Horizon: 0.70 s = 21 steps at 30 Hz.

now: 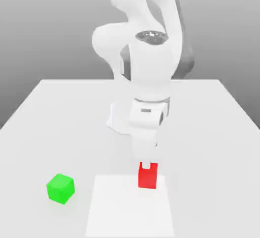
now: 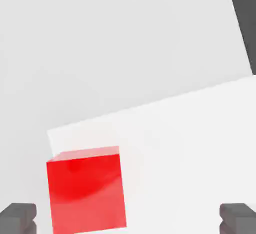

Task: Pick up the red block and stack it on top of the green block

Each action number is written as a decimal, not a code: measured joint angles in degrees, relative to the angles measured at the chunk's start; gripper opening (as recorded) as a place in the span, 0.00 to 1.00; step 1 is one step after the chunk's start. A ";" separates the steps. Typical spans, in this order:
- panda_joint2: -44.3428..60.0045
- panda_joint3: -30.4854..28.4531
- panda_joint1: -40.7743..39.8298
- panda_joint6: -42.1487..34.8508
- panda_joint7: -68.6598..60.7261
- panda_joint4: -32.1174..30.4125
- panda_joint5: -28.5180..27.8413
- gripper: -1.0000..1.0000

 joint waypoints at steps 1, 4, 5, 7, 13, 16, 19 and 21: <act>1.10 0.00 0.26 0.88 -0.93 0.07 0.80 0.50; 4.45 0.29 1.11 3.63 -3.76 0.59 4.26 0.50; 5.61 0.40 1.41 4.58 -4.84 0.78 5.75 0.50; 8.00 1.59 1.15 6.52 -7.30 1.15 9.15 0.50; 15.31 9.57 -4.33 12.61 -14.06 2.01 18.81 0.50; 16.21 10.80 -5.36 13.38 -14.50 2.06 19.48 0.00; 16.20 10.79 -5.36 13.23 -14.49 2.06 19.46 0.00; 16.27 11.00 -5.57 13.33 -14.51 2.07 19.48 0.00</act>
